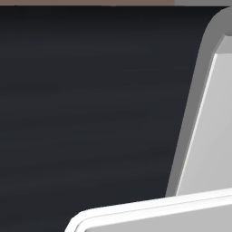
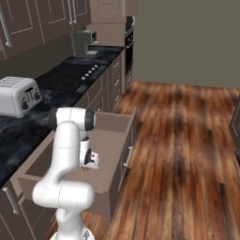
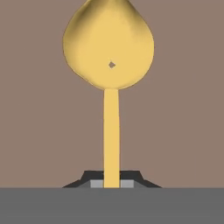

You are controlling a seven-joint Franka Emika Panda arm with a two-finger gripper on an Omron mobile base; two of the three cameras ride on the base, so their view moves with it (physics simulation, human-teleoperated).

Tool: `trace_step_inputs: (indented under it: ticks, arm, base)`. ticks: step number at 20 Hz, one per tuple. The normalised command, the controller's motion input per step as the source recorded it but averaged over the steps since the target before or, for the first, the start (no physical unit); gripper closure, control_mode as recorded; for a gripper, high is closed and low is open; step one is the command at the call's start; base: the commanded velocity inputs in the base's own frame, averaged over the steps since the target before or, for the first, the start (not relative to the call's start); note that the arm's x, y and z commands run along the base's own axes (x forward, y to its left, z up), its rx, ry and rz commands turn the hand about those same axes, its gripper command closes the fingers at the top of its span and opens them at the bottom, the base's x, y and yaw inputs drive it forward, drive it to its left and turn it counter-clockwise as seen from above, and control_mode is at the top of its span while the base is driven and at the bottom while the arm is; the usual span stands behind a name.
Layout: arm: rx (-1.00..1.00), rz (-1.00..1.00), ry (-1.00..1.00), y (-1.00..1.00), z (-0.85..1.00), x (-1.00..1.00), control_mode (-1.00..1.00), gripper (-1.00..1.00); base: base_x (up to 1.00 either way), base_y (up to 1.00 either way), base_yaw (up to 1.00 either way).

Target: Organize the utensils by type. Pick up the wooden spoons from the counter and place them in the open cabinet. Then pick up the metallic utensils from the counter and place them in the open drawer.

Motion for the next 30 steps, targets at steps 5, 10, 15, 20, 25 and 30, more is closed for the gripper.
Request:
trace_step_inputs:
  ticks: [5, 10, 15, 20, 25, 30]
  arm:
    - [0.00, 0.00, -0.03, 0.01, -0.21, 0.00, -1.00, 1.00]
    - [0.00, 0.00, 0.00, 0.00, -0.17, 0.01, -1.00, 1.00]
    - [0.00, -0.01, 0.00, 0.00, 0.05, 0.00, -1.00, -1.00]
    - [0.00, -0.01, 0.00, 0.00, 0.49, -0.01, -1.00, -1.00]
    - [0.00, -0.01, 0.00, 0.00, 0.77, -0.04, -1.00, -1.00]
    - [0.00, -0.01, -0.01, -0.12, 1.00, -0.12, -1.00, -1.00]
  base:
    - [0.00, 0.00, 0.00]
    - [0.00, 0.00, 0.00]
    - [0.00, 0.00, 0.00]
    - [0.00, 0.00, 0.00]
    - [0.00, 0.00, 0.00]
    - [0.00, 0.00, 0.00]
